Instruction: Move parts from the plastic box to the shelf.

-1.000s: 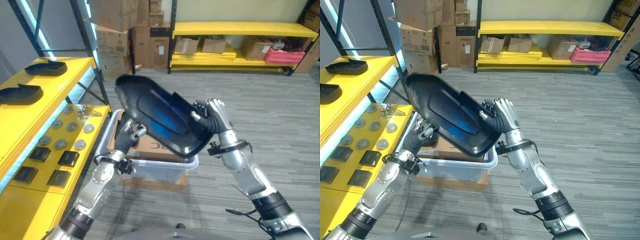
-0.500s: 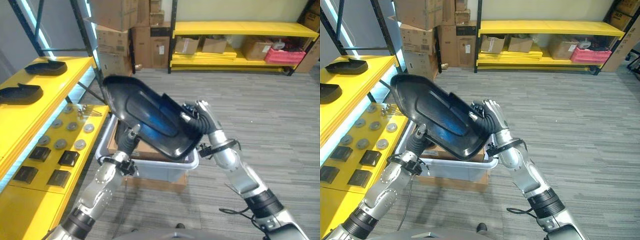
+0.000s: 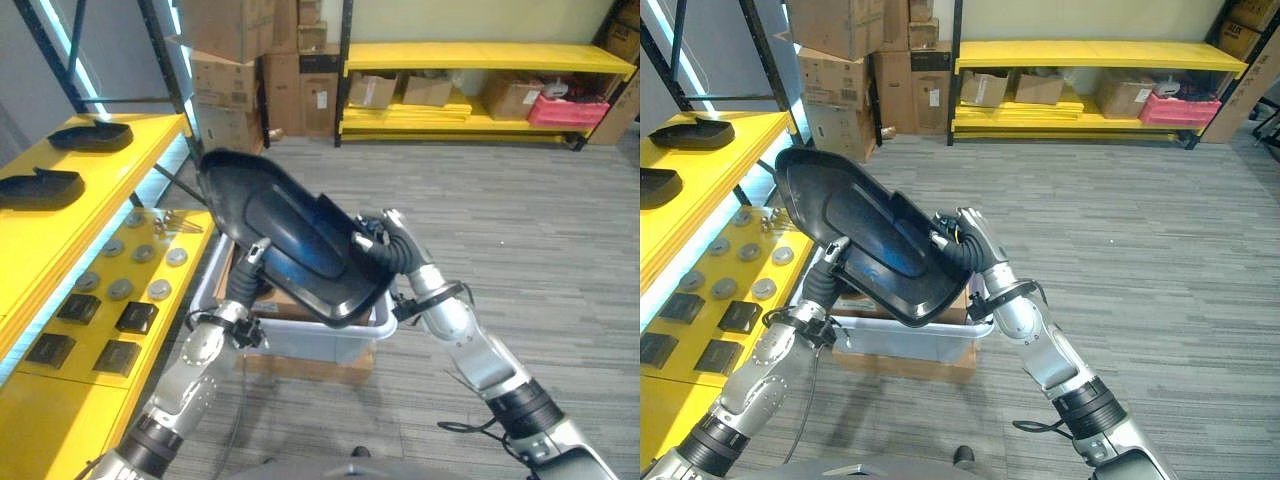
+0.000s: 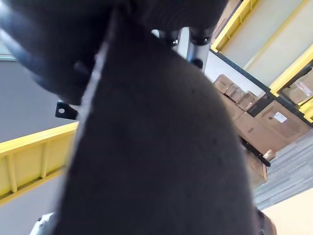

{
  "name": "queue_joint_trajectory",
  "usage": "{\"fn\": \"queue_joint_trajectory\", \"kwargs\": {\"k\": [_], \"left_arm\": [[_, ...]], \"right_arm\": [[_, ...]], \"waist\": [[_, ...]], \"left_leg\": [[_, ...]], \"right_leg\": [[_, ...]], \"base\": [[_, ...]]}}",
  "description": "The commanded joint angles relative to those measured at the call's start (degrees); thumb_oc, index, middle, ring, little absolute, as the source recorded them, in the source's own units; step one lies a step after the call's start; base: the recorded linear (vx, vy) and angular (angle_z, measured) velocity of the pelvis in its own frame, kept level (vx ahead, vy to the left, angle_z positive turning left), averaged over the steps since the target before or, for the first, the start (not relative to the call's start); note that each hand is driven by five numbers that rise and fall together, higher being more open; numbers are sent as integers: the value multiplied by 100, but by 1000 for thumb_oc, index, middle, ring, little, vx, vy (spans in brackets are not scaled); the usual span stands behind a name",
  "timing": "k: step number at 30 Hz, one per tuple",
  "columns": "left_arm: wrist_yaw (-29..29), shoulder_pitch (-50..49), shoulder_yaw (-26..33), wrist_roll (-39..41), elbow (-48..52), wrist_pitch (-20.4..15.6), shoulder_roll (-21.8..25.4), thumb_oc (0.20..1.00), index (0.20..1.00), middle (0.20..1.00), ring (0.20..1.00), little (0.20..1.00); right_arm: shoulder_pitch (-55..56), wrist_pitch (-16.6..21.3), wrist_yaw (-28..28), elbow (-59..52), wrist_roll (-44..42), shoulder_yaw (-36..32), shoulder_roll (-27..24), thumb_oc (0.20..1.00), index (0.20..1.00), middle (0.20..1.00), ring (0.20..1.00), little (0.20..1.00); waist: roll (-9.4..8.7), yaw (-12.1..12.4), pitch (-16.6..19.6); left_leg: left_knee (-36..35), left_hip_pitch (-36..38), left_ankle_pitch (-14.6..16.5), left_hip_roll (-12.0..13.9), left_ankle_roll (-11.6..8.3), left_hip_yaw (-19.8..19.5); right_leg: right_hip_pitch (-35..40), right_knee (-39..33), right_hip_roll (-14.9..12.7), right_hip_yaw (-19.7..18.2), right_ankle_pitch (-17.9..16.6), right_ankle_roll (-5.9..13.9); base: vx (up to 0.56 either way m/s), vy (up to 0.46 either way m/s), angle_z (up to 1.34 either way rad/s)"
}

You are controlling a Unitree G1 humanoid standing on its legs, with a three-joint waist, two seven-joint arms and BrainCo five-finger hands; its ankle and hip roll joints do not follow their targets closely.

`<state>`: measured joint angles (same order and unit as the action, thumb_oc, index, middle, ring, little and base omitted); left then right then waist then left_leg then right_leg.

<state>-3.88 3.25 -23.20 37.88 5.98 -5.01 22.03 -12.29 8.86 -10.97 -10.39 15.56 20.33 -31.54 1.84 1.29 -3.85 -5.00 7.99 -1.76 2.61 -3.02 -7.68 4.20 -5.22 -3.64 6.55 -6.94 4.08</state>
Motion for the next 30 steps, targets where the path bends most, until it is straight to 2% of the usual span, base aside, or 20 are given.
{"fn": "queue_joint_trajectory", "kwargs": {"k": [1, 9, 15, 20, 21, 22, 24, 25, 26, 27, 28, 29, 30], "left_arm": [[242, 661, -190, -89, 38, -380, -57, 200, 200, 200, 200, 200], [287, 656, -200, -78, -7, -599, -179, 200, 200, 200, 200, 200], [-48, 495, 86, -528, 81, -891, -125, 200, 200, 200, 200, 200], [-349, 222, 530, -1178, 374, -1157, 100, 200, 200, 200, 200, 200], [-352, 220, 533, -1180, 380, -1153, 101, 200, 200, 200, 200, 200], [-475, 141, 701, -1433, 573, -1261, 173, 200, 200, 200, 200, 200], [-515, 70, 841, -1604, 706, -1314, 218, 200, 200, 200, 200, 200], [-516, 70, 842, -1605, 708, -1312, 218, 200, 200, 200, 200, 200], [-543, 64, 911, -1737, 744, -1368, 190, 200, 200, 200, 200, 200], [-567, 71, 949, -1788, 749, -1396, 186, 200, 200, 200, 200, 200], [-616, 141, 994, -1823, 693, -1413, 186, 200, 200, 200, 200, 200], [-617, 143, 997, -1824, 691, -1413, 187, 200, 200, 200, 200, 200], [-619, 172, 1012, -1817, 668, -1421, 196, 200, 200, 200, 200, 200]], "right_arm": [[-519, 658, 142, -780, -469, 310, 279, 200, 200, 200, 200, 200], [-574, 763, 399, -841, -758, 557, 336, 200, 200, 200, 200, 200], [-653, 814, 478, -796, -899, 782, 396, 200, 200, 200, 200, 200], [-790, 939, 565, -732, -1095, 917, 399, 200, 200, 200, 200, 200], [-796, 945, 564, -724, -1096, 920, 402, 200, 200, 200, 200, 200], [-817, 1008, 587, -707, -1212, 934, 379, 200, 200, 200, 200, 200], [-790, 1057, 639, -651, -1293, 944, 361, 200, 200, 200, 200, 200], [-792, 1059, 638, -649, -1293, 945, 361, 200, 200, 200, 200, 200], [-795, 1083, 619, -550, -1273, 961, 306, 200, 200, 200, 200, 200], [-817, 1090, 610, -502, -1255, 963, 280, 200, 200, 200, 200, 200], [-880, 1073, 512, -408, -1147, 934, 273, 200, 200, 200, 200, 200], [-888, 1076, 506, -400, -1142, 940, 277, 200, 200, 200, 200, 200], [-876, 1072, 491, -412, -1106, 910, 268, 200, 200, 200, 200, 200]], "waist": [[-161, -39, 58], [-162, -12, 27], [-165, 86, -39], [-173, 392, -248], [-179, 362, -245], [-172, 617, -400], [-154, 760, -448], [-157, 744, -438], [-109, 835, -487], [-102, 785, -470], [-110, 650, -432], [-113, 655, -428], [-112, 572, -367]], "left_leg": [[0, 166, 652, 59, 144, 109], [0, 149, 633, 82, 130, 63], [0, 108, 562, 116, 77, -4], [189, -213, 427, 99, -47, -301], [216, -240, 435, 90, -48, -330], [340, -514, 318, 28, -175, -600], [374, -836, 186, 28, -291, -786], [376, -853, 180, 21, -290, -801], [359, -1105, 23, 161, -376, -384], [360, -1203, -37, 273, -373, 83], [425, -1365, -182, 606, -351, 1288], [433, -1373, -179, 609, -352, 1296], [336, -1318, -124, 760, -401, 1720]], "right_leg": [[538, 180, -138, 10, 1125, 139], [526, 213, -117, 17, 1142, 119], [522, 223, -102, 114, 1159, 106], [504, 215, -127, 473, 1166, 83], [504, 212, -131, 502, 1168, 84], [537, 157, -160, 827, 1188, 50], [562, 127, -208, 1290, 1272, 38], [555, 125, -211, 1306, 1270, 40], [611, 132, -301, 1752, 1370, 43], [631, 138, -360, 1984, 1382, 68], [706, 80, -447, 2333, 1359, 120], [699, 73, -446, 2324, 1354, 118], [770, 57, -460, 2372, 1426, 145]], "base": [[0, 0, 0], [0, 0, 0], [-3, -25, 1], [-24, -52, 26], [-97, -68, 46], [-67, -71, 89], [-55, -46, 152], [-52, 51, 156], [-25, 93, 117], [-23, 171, 178], [4, 121, 216], [77, 96, 286], [96, 76, 205]]}}
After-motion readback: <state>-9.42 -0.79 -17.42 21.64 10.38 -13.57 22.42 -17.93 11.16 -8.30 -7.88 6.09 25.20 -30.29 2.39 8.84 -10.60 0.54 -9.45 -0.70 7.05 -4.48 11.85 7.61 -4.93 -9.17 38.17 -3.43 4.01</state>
